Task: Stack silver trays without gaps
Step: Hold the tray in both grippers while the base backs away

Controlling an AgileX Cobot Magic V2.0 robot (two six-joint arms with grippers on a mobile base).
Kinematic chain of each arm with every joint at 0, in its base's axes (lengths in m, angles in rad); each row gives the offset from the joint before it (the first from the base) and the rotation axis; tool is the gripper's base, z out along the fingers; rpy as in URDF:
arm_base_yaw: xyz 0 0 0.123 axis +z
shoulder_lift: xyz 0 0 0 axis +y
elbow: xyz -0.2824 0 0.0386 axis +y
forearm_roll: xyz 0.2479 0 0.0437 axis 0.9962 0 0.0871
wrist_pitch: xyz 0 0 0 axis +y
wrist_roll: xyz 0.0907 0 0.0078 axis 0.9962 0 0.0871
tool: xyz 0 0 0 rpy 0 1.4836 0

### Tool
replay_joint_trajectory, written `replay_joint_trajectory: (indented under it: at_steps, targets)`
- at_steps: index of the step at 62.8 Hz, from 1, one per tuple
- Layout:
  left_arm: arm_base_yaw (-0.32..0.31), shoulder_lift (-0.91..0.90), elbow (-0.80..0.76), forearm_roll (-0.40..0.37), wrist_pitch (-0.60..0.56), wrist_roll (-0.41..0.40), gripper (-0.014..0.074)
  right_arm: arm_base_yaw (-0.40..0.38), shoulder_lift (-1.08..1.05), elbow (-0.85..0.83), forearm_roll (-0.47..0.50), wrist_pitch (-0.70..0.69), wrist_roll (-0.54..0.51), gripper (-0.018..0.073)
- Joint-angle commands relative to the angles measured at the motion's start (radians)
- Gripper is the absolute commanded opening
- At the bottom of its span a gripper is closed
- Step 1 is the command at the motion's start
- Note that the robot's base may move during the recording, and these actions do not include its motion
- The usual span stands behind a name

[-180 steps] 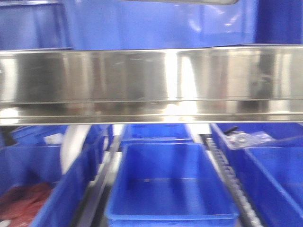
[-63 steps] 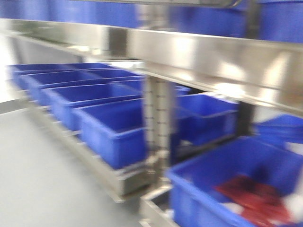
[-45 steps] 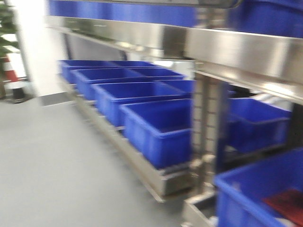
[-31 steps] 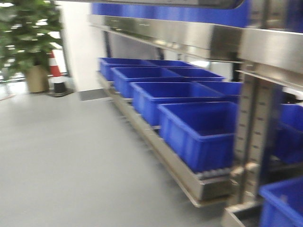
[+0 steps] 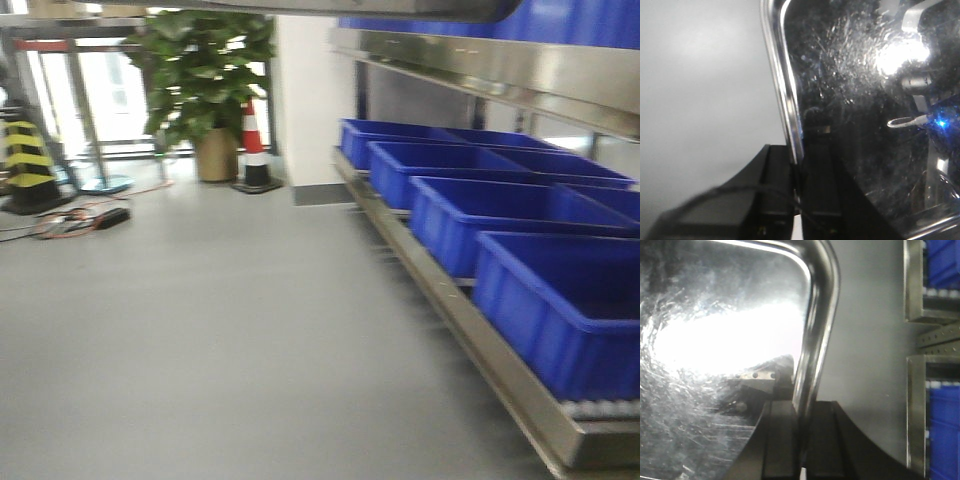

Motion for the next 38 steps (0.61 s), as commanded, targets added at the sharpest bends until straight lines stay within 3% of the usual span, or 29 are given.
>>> replay_joint_trajectory:
  at_steps: [1,38]
  targets:
    - [-0.005,-0.04,-0.033,-0.014,0.041,0.023,-0.0041,-0.002,-0.041,-0.023,-0.047,-0.029,-0.029,0.0061]
    - [-0.005,-0.04,-0.033,-0.058,0.041,0.023,-0.0041,-0.002,-0.041,-0.023,-0.047,-0.029,-0.029,0.0061]
